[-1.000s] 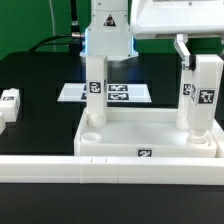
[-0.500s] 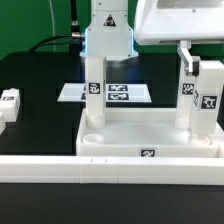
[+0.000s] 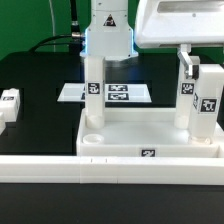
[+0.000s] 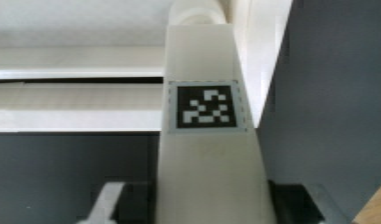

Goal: Assemble desk

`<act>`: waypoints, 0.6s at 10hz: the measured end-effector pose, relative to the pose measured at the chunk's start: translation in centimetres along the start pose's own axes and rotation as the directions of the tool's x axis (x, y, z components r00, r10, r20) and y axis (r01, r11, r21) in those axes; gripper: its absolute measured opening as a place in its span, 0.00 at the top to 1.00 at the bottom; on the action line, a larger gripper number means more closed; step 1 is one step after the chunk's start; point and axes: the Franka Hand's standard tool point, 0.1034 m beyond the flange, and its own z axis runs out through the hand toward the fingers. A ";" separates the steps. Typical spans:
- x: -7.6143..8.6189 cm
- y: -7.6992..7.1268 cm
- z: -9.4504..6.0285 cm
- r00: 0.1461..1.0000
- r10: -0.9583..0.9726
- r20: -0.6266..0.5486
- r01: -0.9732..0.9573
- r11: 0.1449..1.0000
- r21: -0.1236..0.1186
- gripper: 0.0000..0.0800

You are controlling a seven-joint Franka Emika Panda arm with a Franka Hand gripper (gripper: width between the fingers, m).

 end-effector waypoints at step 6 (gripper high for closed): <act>0.1 0.0 0.3 1.000 -0.006 -0.024 0.006 1.000 -0.002 0.36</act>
Offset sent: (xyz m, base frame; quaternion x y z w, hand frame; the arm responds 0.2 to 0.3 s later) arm 0.0000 0.0000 0.0000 0.0000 0.0000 0.0000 1.0000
